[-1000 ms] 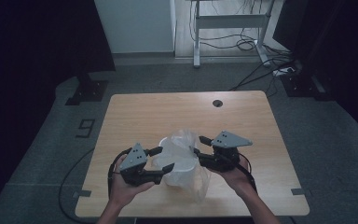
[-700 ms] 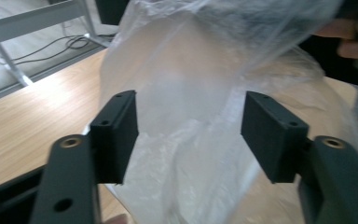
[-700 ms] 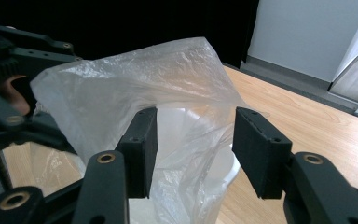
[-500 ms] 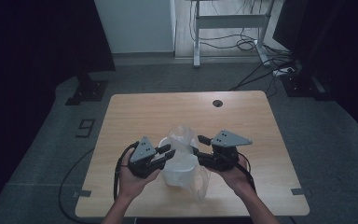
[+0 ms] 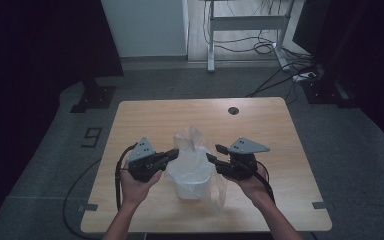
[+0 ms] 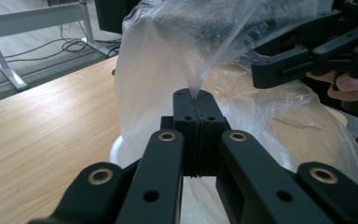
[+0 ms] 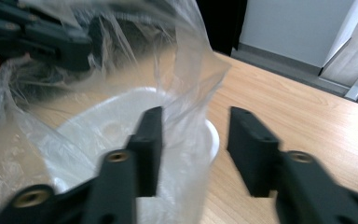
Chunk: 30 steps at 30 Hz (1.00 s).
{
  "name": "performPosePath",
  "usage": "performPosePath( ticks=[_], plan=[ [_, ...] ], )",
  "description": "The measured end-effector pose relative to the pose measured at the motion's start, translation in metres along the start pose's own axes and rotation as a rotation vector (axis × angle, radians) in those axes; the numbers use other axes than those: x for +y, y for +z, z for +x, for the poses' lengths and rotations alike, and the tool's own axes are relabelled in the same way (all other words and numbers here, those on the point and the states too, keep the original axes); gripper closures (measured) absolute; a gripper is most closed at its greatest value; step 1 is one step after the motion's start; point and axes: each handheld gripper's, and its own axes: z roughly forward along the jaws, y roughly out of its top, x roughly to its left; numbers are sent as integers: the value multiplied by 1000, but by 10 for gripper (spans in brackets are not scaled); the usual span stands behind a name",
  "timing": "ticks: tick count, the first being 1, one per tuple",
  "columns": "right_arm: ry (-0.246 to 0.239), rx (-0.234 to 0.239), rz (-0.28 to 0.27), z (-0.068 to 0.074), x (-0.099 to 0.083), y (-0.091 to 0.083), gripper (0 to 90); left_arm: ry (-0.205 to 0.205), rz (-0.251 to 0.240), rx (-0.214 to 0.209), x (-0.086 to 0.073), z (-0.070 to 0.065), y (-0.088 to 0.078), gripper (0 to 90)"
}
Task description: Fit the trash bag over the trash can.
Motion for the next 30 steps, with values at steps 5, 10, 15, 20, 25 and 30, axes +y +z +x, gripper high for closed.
performPosePath(
  ticks=[5, 10, 15, 20, 25, 30],
  plan=[
    [-8, -15, -1, -2, -1, 1, 841, -43, -23, -8, -7, 9, -5, 893],
    [-14, -22, 0, -3, -4, 3, 879, -63, -37, 2, -15, 19, -8, 893],
    [-17, -31, 12, -7, -7, 9, 879, -77, -38, -11, -22, 26, -8, 896],
    [-18, -40, 6, -9, -8, 12, 878, -68, -38, -22, -23, 29, -8, 899],
    [-39, -28, -5, -10, -8, 13, 878, -82, -44, -22, -25, 35, -7, 899],
    [-36, -31, 4, -14, -11, 18, 878, -111, -23, -28, -28, 40, -4, 900]
  ],
)
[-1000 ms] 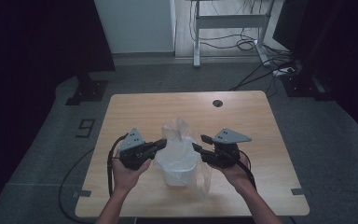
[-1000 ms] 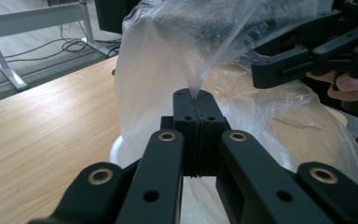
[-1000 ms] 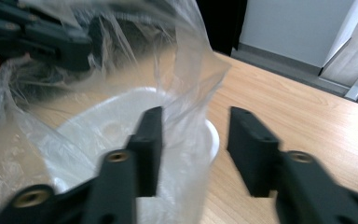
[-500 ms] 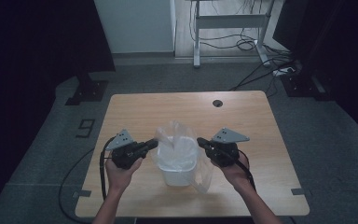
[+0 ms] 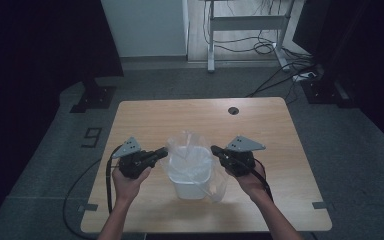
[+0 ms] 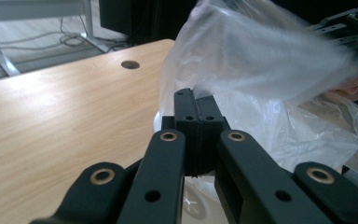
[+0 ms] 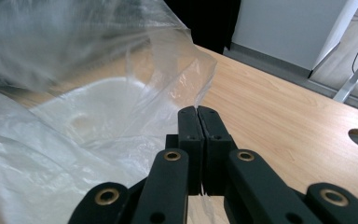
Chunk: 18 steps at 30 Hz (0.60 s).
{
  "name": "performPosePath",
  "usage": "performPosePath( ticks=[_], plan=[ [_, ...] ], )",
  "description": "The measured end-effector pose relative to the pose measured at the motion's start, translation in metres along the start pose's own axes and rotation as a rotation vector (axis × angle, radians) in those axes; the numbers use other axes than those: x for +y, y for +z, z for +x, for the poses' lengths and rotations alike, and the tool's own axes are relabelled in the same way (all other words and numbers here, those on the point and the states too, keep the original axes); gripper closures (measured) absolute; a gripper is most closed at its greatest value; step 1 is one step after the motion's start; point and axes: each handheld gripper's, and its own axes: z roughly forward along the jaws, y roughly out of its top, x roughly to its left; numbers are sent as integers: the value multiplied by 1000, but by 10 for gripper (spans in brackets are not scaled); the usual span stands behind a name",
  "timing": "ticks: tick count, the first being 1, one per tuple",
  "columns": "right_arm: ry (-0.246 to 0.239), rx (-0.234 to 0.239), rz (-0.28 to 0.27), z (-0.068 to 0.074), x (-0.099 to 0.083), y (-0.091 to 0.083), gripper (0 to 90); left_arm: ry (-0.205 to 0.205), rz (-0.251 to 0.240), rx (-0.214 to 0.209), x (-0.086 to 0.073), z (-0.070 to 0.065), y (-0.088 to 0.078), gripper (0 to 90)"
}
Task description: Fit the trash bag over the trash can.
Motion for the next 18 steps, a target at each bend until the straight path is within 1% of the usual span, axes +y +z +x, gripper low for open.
performPosePath(
  ticks=[3, 10, 13, 15, 16, 17, 18],
  plan=[
    [8, -5, 11, -3, -3, 4, 878, -12, 16, 6, -2, 4, 1, 900],
    [36, -21, 27, -12, -11, 10, 878, -49, 21, 31, -12, 17, 2, 900],
    [39, -20, 43, -14, -15, 14, 877, -75, 34, 32, -17, 22, 5, 899],
    [41, -21, 53, -15, -18, 17, 853, -94, 39, 23, -20, 25, 7, 899],
    [42, -20, 57, -15, -19, 19, 847, -101, 41, 28, -22, 26, 8, 899],
    [42, -21, 64, -16, -21, 21, 849, -107, 46, 27, -23, 27, 8, 899],
    [40, -26, 70, -16, -22, 22, 873, -113, 48, 26, -24, 28, 9, 899]
  ],
)
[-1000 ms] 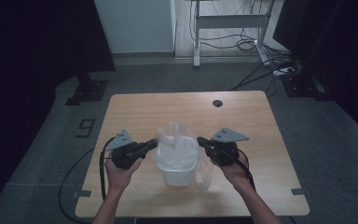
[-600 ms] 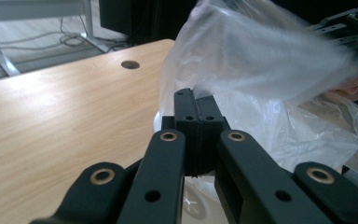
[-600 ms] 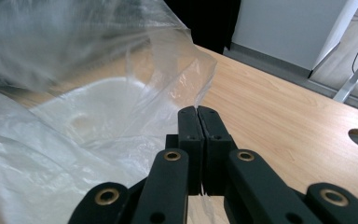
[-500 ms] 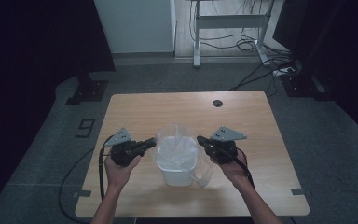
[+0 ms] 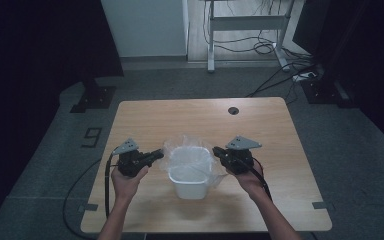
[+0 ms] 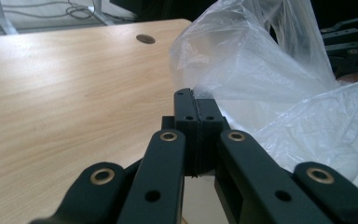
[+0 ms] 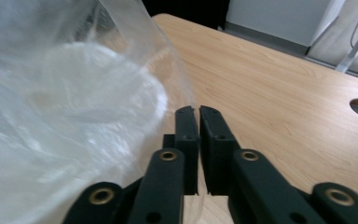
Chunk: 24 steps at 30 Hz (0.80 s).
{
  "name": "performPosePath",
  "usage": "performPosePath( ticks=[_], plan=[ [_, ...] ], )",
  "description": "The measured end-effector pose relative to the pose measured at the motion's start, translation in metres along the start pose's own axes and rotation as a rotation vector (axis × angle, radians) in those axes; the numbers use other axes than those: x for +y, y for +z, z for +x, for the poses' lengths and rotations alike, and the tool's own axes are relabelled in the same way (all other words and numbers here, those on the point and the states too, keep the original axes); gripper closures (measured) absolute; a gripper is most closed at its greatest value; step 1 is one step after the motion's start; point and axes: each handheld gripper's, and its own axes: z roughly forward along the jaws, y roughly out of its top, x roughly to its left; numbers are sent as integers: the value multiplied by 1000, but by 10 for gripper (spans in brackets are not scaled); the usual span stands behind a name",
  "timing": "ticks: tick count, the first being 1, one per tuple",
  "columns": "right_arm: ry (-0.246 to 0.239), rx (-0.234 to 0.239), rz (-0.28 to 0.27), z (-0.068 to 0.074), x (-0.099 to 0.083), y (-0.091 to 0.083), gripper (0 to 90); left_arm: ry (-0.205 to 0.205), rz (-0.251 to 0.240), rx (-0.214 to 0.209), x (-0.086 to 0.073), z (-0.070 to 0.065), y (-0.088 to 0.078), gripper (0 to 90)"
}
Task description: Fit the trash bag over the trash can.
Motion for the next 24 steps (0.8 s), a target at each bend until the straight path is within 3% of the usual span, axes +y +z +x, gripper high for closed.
performPosePath(
  ticks=[24],
  plan=[
    [-10, 6, 43, 1, -19, 12, 892, -40, 59, -4, -30, 8, 8, 898]
  ],
)
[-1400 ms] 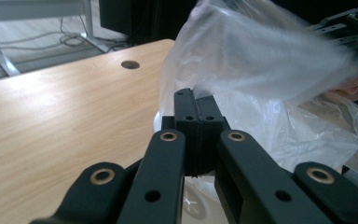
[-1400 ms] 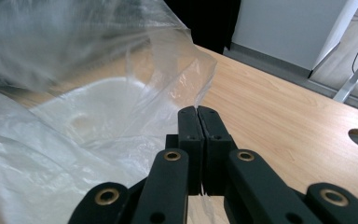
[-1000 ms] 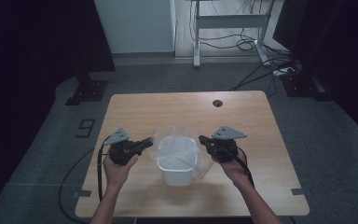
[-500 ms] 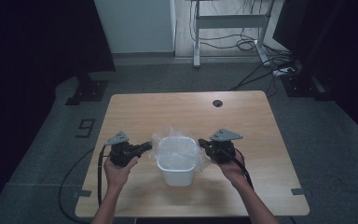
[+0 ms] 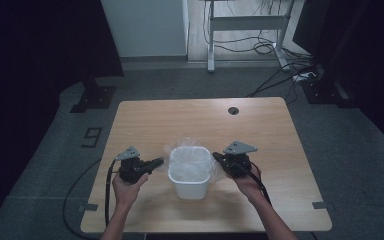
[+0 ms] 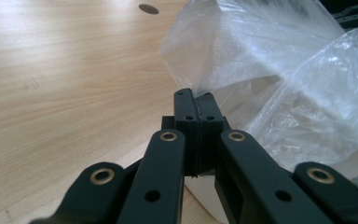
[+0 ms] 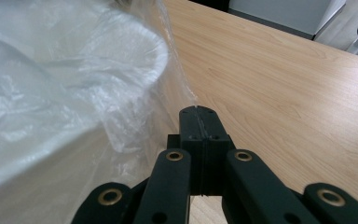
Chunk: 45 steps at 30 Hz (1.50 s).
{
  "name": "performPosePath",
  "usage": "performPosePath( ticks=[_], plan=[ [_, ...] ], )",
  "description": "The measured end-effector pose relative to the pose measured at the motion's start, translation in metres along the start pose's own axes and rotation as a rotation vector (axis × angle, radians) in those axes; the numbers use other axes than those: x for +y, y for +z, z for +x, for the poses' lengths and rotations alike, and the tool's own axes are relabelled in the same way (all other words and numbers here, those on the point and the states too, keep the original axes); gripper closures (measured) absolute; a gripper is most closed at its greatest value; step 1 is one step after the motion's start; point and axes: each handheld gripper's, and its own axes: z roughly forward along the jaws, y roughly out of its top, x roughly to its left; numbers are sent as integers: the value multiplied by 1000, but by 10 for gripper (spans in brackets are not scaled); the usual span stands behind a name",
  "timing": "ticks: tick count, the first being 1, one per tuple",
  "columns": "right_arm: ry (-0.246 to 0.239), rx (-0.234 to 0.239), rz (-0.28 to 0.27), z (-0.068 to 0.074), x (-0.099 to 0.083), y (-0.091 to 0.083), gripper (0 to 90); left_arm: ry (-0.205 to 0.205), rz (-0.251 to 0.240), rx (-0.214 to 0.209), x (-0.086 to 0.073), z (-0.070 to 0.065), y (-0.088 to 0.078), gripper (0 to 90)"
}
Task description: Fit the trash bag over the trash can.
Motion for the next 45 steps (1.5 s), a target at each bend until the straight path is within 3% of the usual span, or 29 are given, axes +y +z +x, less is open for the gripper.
performPosePath(
  ticks=[7, 11, 12, 14, 17, 20, 21, 26, 33, 39, 45],
  plan=[
    [-8, -2, 11, 4, -5, 2, 890, 5, 14, -10, -3, -3, 2, 880],
    [15, -36, -36, -1, -2, -5, 728, 40, -11, 5, 3, -9, -6, 742],
    [38, -51, -65, -3, 1, -11, 632, 55, -20, 14, 5, -12, -8, 667],
    [43, -50, -74, -4, 2, -13, 622, 80, -43, 49, 9, -17, -14, 632],
    [48, -47, -105, -7, 5, -24, 569, 104, -70, 57, 13, -23, -21, 552],
    [45, -24, -131, -6, 9, -35, 535, 133, -87, 74, 17, -29, -27, 512],
    [34, -7, -146, -4, 12, -41, 518, 162, -91, 89, 19, -33, -29, 492],
    [16, 49, -171, 6, 20, -53, 483, 211, -92, 87, 27, -43, -29, 424],
    [-24, 116, -187, 26, 25, -65, 468, 242, -77, 92, 39, -48, -19, 363],
    [-36, 152, -216, 34, 32, -77, 463, 267, -76, 80, 43, -51, -18, 331],
    [-47, 183, -194, 46, 25, -81, 463, 281, -65, 59, 51, -53, -13, 299]
  ],
)
